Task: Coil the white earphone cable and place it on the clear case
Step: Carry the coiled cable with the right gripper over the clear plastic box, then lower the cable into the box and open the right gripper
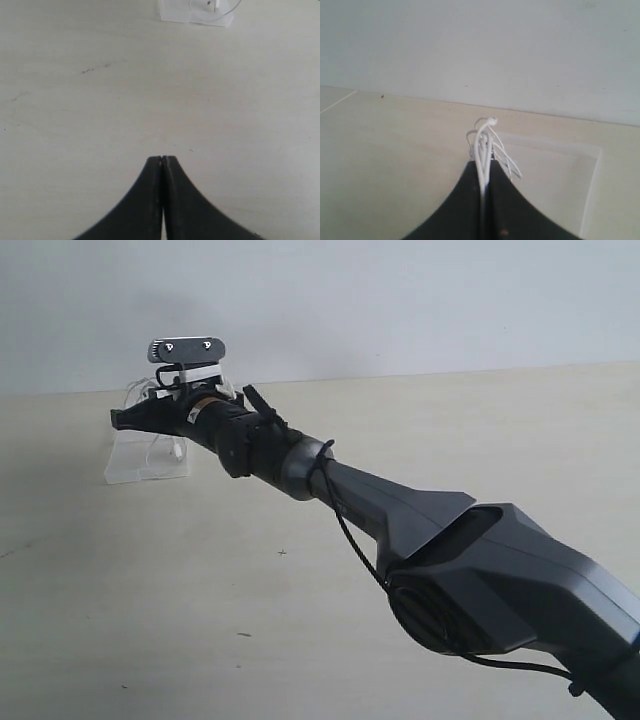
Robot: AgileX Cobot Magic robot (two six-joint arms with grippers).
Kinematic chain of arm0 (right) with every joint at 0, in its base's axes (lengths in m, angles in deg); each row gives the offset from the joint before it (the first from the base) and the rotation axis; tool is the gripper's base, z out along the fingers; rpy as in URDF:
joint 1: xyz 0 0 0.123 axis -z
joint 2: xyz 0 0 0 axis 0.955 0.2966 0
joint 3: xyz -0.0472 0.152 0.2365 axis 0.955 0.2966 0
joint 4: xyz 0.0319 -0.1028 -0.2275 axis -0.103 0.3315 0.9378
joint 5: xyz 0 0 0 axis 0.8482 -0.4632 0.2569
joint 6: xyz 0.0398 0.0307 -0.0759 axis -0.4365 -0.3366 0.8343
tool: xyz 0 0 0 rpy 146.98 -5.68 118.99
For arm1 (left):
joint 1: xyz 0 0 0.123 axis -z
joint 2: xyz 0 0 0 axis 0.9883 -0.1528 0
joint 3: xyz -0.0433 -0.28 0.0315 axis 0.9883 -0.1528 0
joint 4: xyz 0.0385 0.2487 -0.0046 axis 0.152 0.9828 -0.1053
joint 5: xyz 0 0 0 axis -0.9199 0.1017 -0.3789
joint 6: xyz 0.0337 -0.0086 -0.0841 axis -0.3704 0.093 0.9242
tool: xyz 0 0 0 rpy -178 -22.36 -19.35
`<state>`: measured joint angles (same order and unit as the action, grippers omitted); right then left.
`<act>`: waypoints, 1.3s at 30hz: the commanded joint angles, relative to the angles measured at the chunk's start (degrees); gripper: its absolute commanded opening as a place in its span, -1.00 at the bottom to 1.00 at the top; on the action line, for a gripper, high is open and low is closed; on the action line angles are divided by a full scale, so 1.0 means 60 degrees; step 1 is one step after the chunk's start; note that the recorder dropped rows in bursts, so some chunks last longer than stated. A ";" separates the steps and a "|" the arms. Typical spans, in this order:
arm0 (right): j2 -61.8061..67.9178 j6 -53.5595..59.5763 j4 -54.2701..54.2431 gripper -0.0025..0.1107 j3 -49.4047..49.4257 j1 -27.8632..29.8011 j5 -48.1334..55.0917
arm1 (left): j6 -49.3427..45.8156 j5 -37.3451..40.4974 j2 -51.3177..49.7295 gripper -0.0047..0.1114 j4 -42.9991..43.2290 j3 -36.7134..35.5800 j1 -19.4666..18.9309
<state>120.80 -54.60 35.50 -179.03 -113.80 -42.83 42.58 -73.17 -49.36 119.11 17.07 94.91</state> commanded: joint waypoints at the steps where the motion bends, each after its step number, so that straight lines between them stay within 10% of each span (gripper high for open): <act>1: -0.0060 -0.0044 0.0025 -0.76 -0.0067 -0.0068 -0.0162 | 0.0037 -0.0161 -0.0012 -0.92 0.0061 -0.0032 -0.0003; 12: -0.0060 -0.0188 0.0025 -0.67 -0.0067 -0.0068 -0.0244 | 0.0037 -0.0244 -0.0012 -0.92 0.0061 -0.0032 -0.0003; 22: -0.0044 -0.1251 0.0005 -0.10 -0.0067 -0.0106 -0.0183 | 0.0037 -0.0262 -0.0012 -0.92 0.0061 -0.0032 -0.0003; 39: -0.0275 -0.1299 -0.0718 -0.10 -0.0067 -0.0058 0.0342 | 0.0037 -0.0259 -0.0012 -0.92 0.0061 -0.0049 -0.0003</act>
<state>120.80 -62.52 31.40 -179.03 -114.17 -41.19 42.58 -74.64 -49.36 119.11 17.07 94.91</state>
